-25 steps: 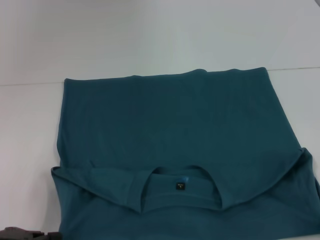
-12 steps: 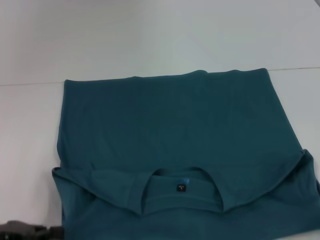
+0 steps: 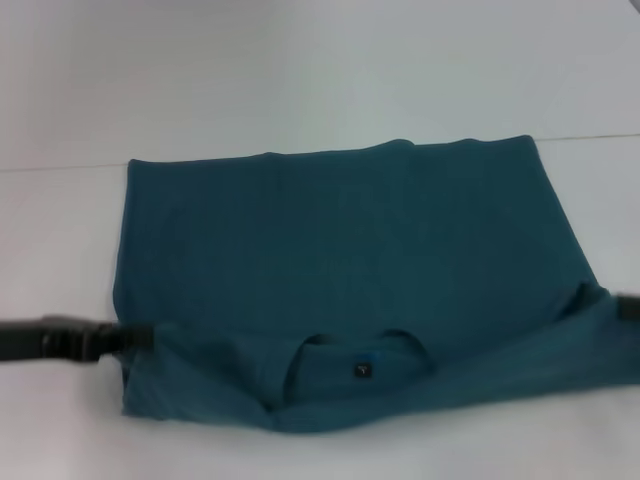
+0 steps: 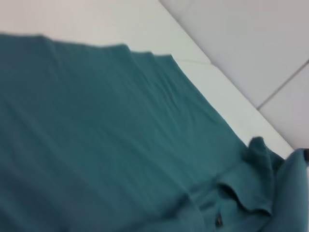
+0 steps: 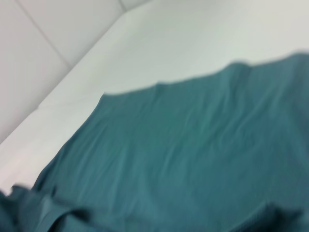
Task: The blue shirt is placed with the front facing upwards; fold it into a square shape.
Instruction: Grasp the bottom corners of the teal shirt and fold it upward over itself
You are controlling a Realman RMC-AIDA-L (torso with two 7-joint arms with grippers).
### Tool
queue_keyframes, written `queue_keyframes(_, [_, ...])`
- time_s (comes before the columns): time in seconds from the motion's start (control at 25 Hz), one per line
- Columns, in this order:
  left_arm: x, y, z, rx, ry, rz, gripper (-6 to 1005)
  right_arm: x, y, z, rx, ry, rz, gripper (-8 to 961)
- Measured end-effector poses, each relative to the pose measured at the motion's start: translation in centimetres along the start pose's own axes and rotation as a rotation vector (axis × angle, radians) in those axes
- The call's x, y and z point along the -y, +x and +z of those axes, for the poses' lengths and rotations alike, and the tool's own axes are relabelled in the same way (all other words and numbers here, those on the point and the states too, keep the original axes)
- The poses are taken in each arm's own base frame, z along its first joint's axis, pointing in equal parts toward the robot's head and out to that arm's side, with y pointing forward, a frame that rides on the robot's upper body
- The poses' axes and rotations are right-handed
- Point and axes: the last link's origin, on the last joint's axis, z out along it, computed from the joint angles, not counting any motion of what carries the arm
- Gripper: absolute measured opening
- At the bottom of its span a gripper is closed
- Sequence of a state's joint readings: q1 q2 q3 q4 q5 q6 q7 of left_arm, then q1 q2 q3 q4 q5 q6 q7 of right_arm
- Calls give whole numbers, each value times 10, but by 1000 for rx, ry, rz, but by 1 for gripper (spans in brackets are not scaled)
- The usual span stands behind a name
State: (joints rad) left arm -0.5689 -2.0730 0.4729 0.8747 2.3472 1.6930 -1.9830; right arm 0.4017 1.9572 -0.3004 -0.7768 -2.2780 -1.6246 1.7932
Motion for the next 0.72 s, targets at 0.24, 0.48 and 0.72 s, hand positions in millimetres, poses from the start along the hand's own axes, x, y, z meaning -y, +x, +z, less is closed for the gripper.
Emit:
queue_keyframes(0.24, [10,40,22,-71,66,3,0,6,-41,31,45,61,-48,31])
queue_keyframes(0.48, [22,73,45,-157,188,-13,0,10,-62,80,28,150,-88,31])
queue_keyframes(0.72, [29,94,62,-233,267,-23,0,12,-71,121,28,271,-145,32])
